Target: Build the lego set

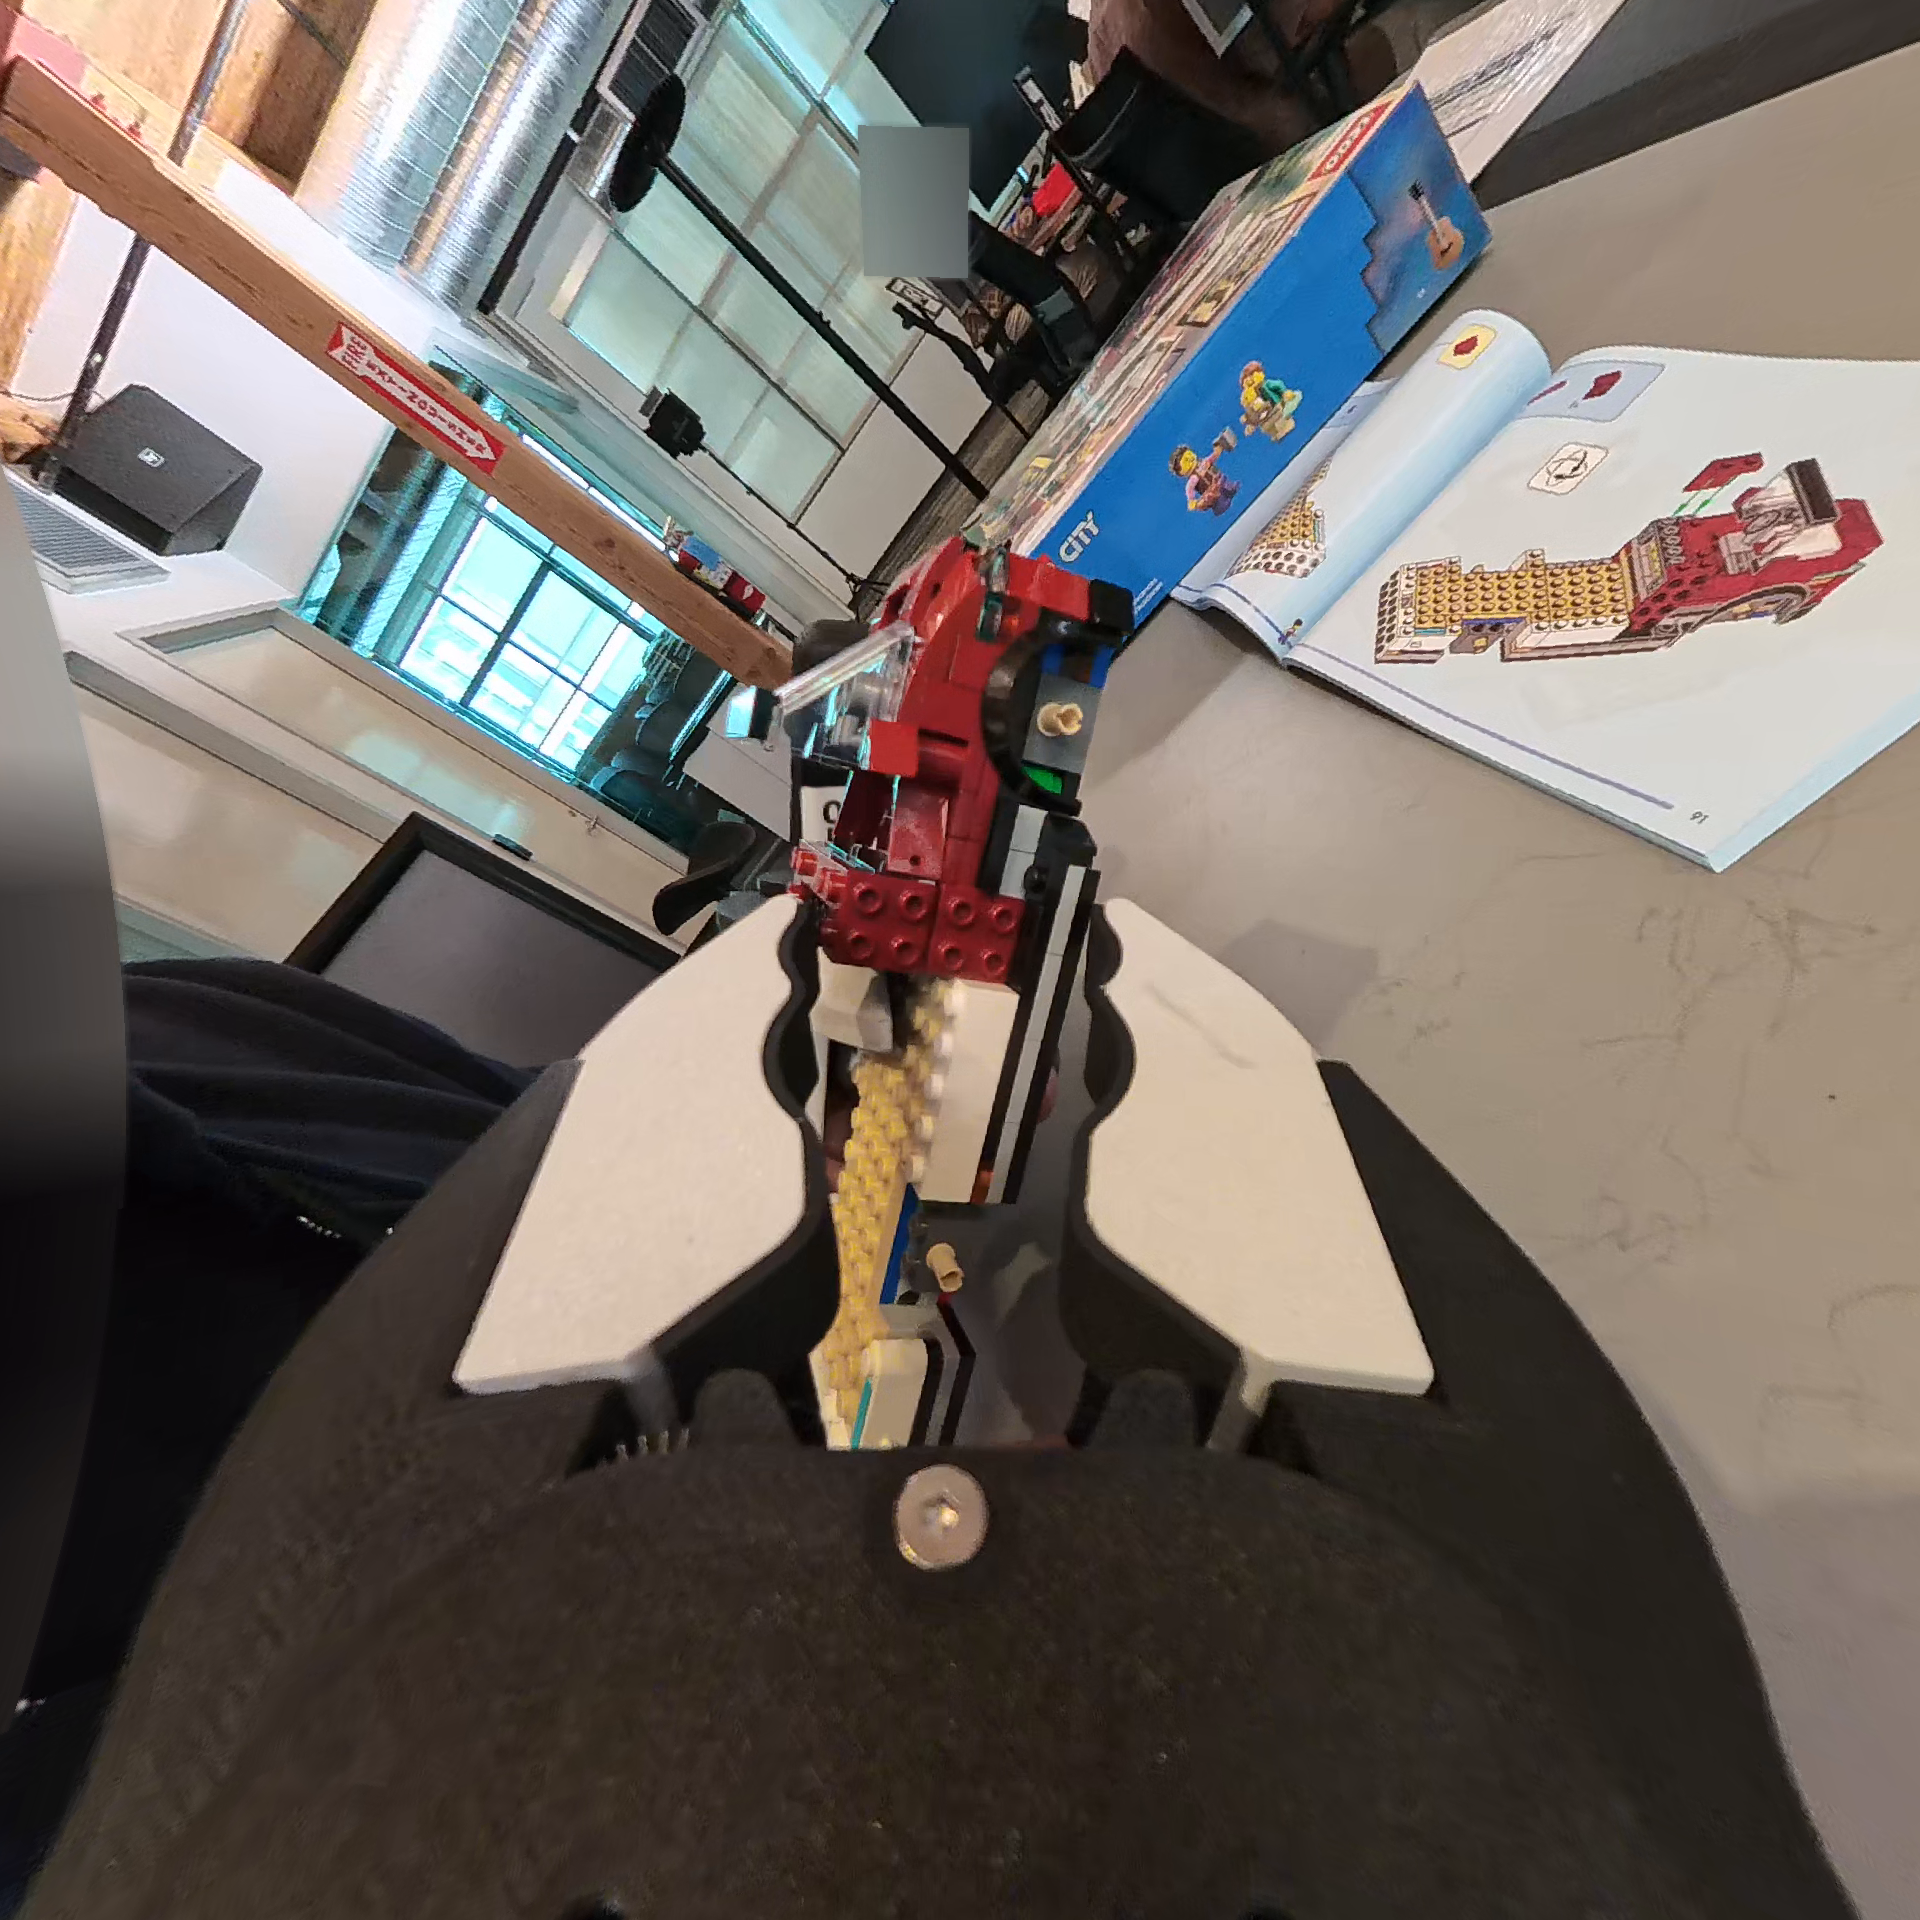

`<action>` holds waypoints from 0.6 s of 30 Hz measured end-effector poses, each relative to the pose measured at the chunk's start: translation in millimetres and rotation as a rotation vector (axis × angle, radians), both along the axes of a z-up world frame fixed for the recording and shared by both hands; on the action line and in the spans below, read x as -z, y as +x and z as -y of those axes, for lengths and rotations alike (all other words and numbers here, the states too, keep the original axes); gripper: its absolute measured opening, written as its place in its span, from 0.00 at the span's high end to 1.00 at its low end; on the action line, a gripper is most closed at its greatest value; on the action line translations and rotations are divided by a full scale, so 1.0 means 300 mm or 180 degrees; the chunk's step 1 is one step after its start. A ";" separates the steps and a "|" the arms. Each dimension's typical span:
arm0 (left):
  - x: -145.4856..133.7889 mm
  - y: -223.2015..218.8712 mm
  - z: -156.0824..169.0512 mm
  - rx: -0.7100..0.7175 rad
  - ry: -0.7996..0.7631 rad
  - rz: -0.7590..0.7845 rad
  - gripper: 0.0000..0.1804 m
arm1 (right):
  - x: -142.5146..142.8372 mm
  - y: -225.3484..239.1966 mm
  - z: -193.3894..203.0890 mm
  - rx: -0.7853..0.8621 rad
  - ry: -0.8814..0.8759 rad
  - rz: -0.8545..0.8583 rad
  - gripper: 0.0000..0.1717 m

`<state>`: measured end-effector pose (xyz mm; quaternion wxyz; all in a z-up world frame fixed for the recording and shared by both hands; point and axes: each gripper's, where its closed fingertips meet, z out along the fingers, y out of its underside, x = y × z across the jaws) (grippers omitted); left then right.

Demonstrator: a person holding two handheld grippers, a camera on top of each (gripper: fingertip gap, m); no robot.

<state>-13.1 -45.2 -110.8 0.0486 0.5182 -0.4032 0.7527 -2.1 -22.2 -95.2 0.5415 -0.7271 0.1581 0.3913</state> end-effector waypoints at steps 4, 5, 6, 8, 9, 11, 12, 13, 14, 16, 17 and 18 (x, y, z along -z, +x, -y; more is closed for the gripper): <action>0.016 0.005 0.002 0.0048 -0.0043 -0.0096 0.87 | 0.018 0.018 0.004 0.0153 -0.0026 0.0249 0.71; 0.030 0.011 0.000 0.0043 -0.0075 -0.0190 0.87 | 0.029 0.032 0.008 0.0239 -0.0047 0.0424 0.70; 0.047 0.018 -0.005 0.0018 -0.0103 -0.0298 0.87 | 0.034 0.046 0.016 0.0309 -0.0023 0.0630 0.69; 0.088 0.028 -0.017 -0.0026 -0.0127 -0.0511 0.87 | 0.020 0.063 0.039 0.0389 0.0135 0.1039 0.70; 0.111 0.032 -0.022 -0.0042 -0.0112 -0.0624 0.87 | 0.009 0.066 0.051 0.0395 0.0233 0.1273 0.72; 0.160 0.040 -0.021 -0.0026 -0.0020 -0.0858 0.87 | 0.011 0.069 0.071 0.0349 0.0320 0.1838 0.76; 0.181 0.043 -0.015 0.0014 0.0034 -0.0963 0.87 | 0.024 0.066 0.078 0.0266 0.0300 0.2109 0.77; 0.199 0.045 -0.004 0.0080 0.0081 -0.1056 0.87 | 0.041 0.062 0.084 0.0164 0.0261 0.2342 0.77; 0.215 0.046 0.011 0.0177 0.0125 -0.1144 0.87 | 0.059 0.055 0.090 0.0042 0.0229 0.2535 0.78; 0.242 0.049 0.044 0.0372 0.0254 -0.1268 0.87 | 0.092 0.042 0.103 -0.0186 0.0181 0.2821 0.80; 0.253 0.054 0.059 0.0443 0.0330 -0.1306 0.87 | 0.106 0.041 0.109 -0.0260 0.0148 0.2929 0.82; 0.262 0.060 0.073 0.0506 0.0399 -0.1331 0.87 | 0.117 0.039 0.116 -0.0336 0.0122 0.3015 0.83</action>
